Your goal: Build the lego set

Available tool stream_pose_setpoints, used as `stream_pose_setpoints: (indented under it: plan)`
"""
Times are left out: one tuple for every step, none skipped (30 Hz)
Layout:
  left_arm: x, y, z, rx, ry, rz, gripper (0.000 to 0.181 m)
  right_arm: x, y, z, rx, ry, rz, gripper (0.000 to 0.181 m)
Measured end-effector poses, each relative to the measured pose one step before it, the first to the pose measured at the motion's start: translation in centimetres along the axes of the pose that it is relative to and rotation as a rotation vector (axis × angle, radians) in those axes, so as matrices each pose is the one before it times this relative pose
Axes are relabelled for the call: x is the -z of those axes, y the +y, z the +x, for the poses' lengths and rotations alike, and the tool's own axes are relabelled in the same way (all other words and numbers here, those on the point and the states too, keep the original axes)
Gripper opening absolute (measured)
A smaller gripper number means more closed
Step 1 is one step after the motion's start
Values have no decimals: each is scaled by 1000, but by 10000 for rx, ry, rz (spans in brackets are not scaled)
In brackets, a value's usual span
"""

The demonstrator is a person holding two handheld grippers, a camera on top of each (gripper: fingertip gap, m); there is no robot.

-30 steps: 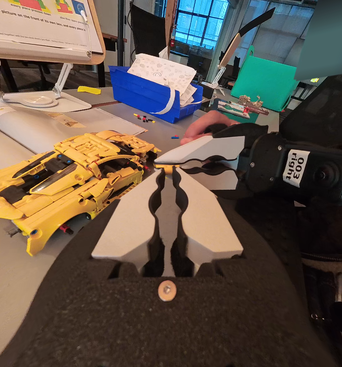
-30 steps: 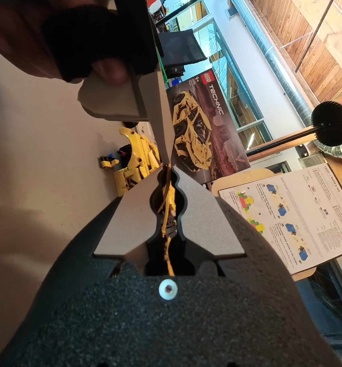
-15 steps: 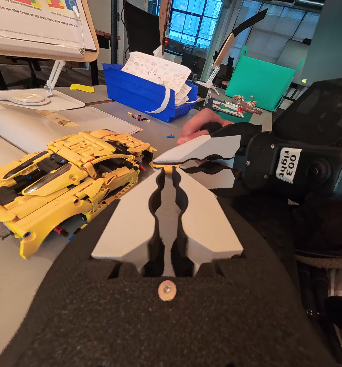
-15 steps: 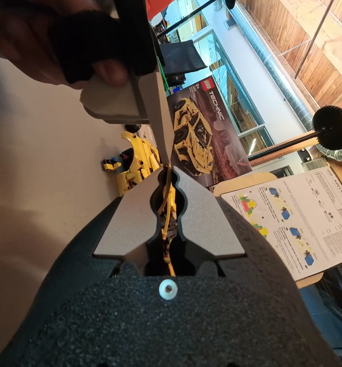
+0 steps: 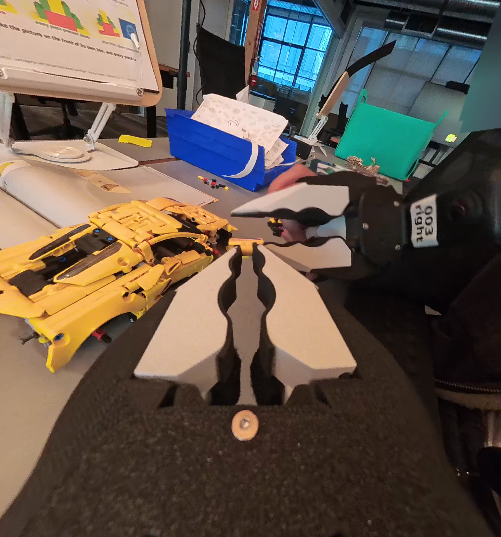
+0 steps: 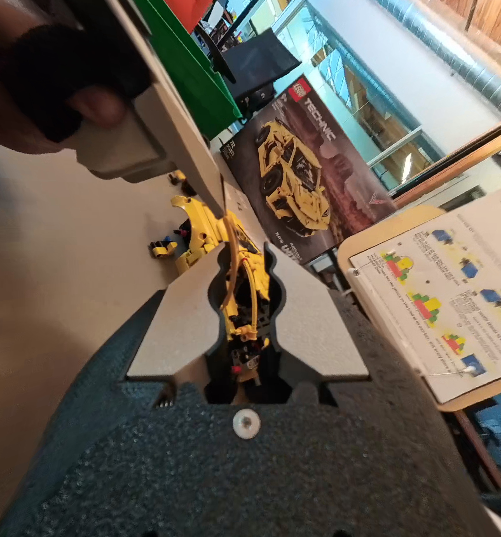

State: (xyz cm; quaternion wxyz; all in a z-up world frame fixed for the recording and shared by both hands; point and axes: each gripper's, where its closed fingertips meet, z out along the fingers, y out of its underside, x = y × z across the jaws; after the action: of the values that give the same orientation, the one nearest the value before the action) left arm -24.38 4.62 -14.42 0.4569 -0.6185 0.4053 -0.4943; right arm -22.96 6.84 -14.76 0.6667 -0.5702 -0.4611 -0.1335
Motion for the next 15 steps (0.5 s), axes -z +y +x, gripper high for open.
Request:
stream_pose_setpoints:
  plan:
    - [40, -43, -95, 60, -30, 33, 7, 18, -320, -266, 340, 83, 128, 18]
    - [46, -96, -22, 111, 32, 71, 7, -34, -187, -266, 280, 50, 25, 17]
    - [29, -28, -18, 137, 52, 39, 7, -43, -106, -188, 205, 41, -7, 17]
    - [-23, 69, -58, 123, 26, -29, 7, -4, -157, -59, 138, 62, 41, 15]
    - [-15, 35, -15, 66, 17, -15, 7, 32, -158, 21, 106, 78, 74, 13]
    - [-4, -49, 18, -8, 0, 26, 7, 57, -158, 56, 133, 89, 71, 9]
    - [-39, 48, -9, -19, -16, -25, 7, 61, -161, 97, 198, 135, 72, 5]
    - [-72, 125, -31, 32, -8, -68, 7, 57, -159, 9, 238, 105, 59, 4]
    - [-54, 64, 13, 69, 31, -31, 7, -8, -46, -140, 182, 21, -6, 3]
    - [-1, 40, -38, 29, -12, -24, 7, -46, 16, -108, 117, 20, -26, 2]
    - [3, 5, -26, -6, -22, -1, 7, -32, 6, 2, 158, 31, -25, 1]
    - [10, -39, 6, -1, -4, 33, 7, 4, -35, 39, 203, 39, 7, 1]
    - [10, 58, -29, -14, -23, -40, 7, -7, 52, -94, 239, -114, -40, 1]
    - [-38, 129, -29, -7, -29, -72, 7, -3, 105, -137, 10, -237, -77, 1]
    - [-14, -9, 21, -5, 3, 10, 7, 33, 1, 30, -175, -118, 46, 0]
